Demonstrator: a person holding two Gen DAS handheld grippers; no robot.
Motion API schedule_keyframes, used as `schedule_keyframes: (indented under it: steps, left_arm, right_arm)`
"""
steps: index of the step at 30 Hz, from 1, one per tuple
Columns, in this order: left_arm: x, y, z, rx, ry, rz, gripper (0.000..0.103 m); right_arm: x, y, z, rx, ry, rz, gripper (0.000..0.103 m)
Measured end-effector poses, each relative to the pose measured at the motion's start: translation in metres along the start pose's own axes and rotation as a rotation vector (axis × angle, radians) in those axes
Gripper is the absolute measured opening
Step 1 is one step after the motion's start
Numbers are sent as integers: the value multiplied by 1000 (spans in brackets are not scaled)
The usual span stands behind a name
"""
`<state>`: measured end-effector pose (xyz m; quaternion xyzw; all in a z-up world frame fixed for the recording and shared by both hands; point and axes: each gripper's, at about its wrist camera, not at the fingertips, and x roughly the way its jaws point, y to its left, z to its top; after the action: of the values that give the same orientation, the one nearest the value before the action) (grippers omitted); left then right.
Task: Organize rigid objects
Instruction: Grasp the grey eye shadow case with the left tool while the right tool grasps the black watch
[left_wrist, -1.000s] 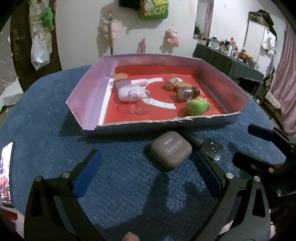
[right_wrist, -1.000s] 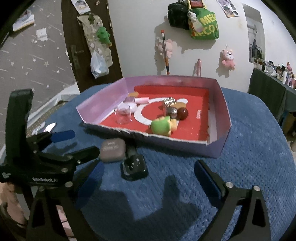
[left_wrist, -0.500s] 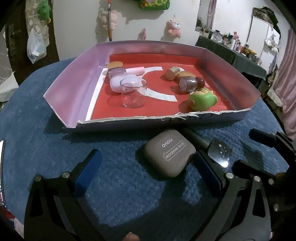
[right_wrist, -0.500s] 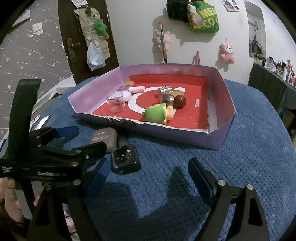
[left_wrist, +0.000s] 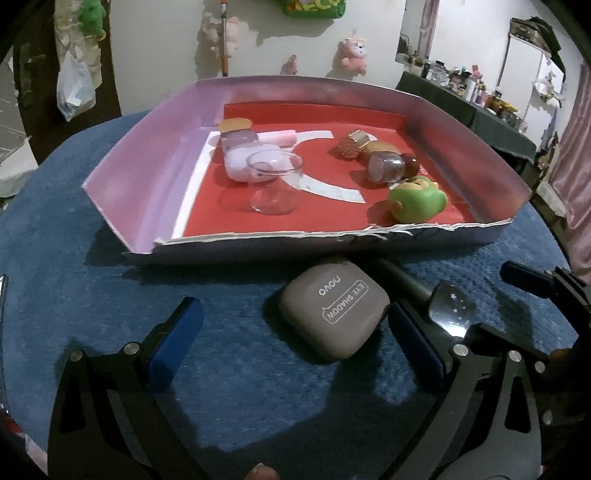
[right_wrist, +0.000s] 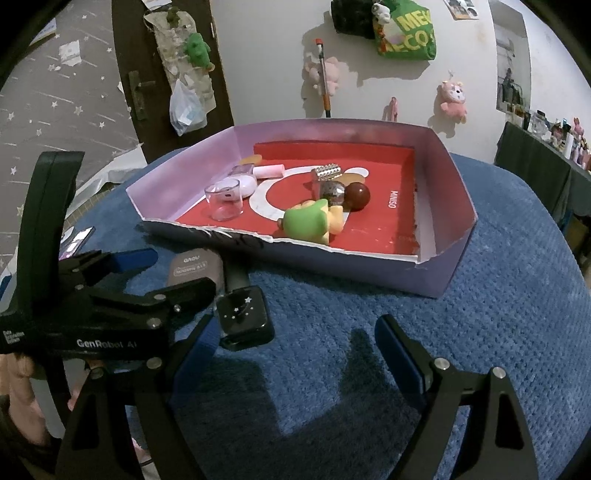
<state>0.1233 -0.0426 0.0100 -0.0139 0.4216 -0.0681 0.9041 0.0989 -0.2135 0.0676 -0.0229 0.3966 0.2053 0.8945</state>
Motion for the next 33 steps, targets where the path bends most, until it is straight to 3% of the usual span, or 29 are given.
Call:
schedule_keyframes:
  steps: [12,24,33]
  left_arm:
    - [-7,17,-12,-21,2,10,103]
    - [0,13,0,-41,-6,-40,101]
    - [9,1,5,5,6,4,91]
  right_arm:
    - [15,12,4,-34,18,2,88]
    - [22,15,8,-37,53,26,75]
    - [22,34,4,-144,52,19,51]
